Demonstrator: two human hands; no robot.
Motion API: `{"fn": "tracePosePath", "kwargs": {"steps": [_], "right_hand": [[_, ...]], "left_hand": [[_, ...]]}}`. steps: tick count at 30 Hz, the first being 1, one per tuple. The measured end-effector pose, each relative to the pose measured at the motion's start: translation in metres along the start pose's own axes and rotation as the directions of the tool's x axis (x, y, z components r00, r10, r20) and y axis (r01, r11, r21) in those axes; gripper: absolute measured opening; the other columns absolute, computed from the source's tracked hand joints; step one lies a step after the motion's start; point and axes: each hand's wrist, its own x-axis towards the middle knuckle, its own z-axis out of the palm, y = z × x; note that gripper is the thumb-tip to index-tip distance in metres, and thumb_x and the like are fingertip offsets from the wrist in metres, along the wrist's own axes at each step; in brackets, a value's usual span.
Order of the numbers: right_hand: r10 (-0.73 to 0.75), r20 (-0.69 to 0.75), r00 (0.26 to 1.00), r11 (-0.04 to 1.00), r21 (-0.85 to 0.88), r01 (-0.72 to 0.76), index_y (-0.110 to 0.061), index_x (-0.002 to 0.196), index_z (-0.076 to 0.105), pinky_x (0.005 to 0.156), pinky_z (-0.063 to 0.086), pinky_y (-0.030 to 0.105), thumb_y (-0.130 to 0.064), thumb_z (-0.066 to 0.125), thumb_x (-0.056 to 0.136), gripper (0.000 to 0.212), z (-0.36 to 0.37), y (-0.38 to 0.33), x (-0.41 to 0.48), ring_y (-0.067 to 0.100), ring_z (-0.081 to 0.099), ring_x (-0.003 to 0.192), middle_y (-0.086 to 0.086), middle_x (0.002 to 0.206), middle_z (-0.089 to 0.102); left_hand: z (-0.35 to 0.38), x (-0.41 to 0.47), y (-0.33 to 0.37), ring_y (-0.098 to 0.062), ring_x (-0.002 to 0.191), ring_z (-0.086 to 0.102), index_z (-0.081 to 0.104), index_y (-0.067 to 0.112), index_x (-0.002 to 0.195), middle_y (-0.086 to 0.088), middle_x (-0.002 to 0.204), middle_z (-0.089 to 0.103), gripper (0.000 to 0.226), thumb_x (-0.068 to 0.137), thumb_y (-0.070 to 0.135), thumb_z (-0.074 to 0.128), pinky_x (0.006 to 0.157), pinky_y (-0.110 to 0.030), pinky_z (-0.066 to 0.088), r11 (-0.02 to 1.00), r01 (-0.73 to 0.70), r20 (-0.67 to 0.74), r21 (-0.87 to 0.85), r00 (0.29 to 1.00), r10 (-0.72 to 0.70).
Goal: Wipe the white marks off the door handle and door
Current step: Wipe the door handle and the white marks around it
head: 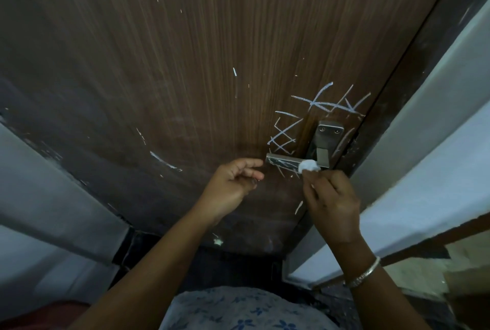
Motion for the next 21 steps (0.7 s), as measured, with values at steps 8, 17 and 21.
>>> {"fn": "tracePosePath", "kwargs": {"steps": [8, 17, 21], "right_hand": [[-0.067, 0.014, 0.998, 0.997, -0.041, 0.067, 0.002, 0.085, 0.065, 0.054, 0.05, 0.027, -0.013, 0.053, 0.095, 0.021, -0.003, 0.001, -0.001, 0.025, 0.059, 0.058, 0.017, 0.072, 0.063], [-0.046, 0.102, 0.994, 0.999, 0.019, 0.045, 0.003, 0.089, 0.071, 0.057, 0.055, 0.029, -0.012, 0.056, 0.091, 0.021, 0.0, -0.013, 0.008, 0.026, 0.062, 0.061, 0.017, 0.073, 0.065], [-0.002, 0.052, 0.999, 1.0, 0.03, 0.0, 0.003, 0.085, 0.071, 0.055, 0.052, 0.028, -0.014, 0.054, 0.094, 0.025, -0.003, -0.013, 0.012, 0.024, 0.06, 0.058, 0.016, 0.07, 0.063]], "left_hand": [[-0.004, 0.001, -0.004, -0.004, 0.076, 0.059, 0.058, 0.027, 0.105, 0.005, 0.09, 0.065, 0.039, 0.086, -0.006, 0.049, 0.062, -0.012, 0.046, 1.0, -0.005, 0.0, -0.005, 1.0, 0.005], [-0.004, 0.003, -0.002, -0.003, 0.077, 0.059, 0.058, 0.03, 0.104, 0.005, 0.092, 0.065, 0.04, 0.086, -0.004, 0.05, 0.063, -0.013, 0.047, 1.0, -0.008, 0.016, -0.005, 1.0, 0.008], [-0.008, 0.005, -0.001, -0.001, 0.073, 0.059, 0.058, 0.03, 0.104, 0.005, 0.091, 0.065, 0.041, 0.086, -0.006, 0.049, 0.064, -0.014, 0.047, 1.0, -0.007, -0.006, -0.011, 1.0, 0.007]]}}
